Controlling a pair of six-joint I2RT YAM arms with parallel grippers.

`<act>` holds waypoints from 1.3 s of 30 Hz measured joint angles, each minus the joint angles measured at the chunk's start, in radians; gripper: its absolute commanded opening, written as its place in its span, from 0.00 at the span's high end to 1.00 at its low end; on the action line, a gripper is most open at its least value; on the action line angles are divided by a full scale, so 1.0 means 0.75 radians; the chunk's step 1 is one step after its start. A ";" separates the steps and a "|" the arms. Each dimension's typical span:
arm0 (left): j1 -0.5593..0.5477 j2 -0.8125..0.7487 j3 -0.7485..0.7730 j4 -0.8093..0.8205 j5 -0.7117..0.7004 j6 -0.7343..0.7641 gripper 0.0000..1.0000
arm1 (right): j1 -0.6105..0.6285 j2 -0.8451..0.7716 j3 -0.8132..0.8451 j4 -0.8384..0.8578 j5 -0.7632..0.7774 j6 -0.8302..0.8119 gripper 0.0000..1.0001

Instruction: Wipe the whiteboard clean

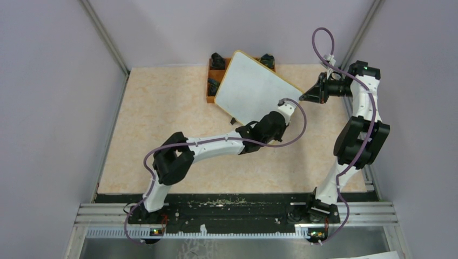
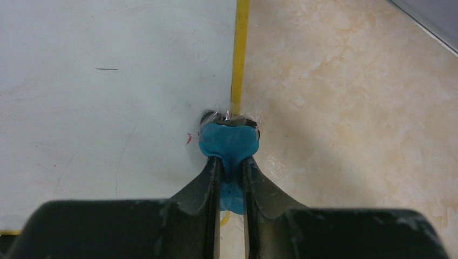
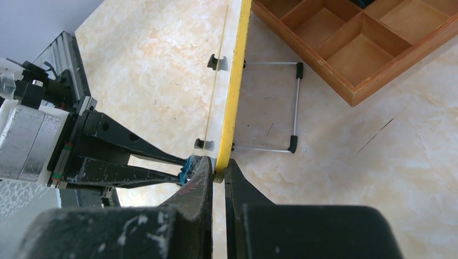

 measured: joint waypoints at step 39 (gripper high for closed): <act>0.251 -0.253 -0.279 0.012 -0.070 0.008 0.83 | 0.000 -0.006 -0.017 -0.010 -0.020 0.001 1.00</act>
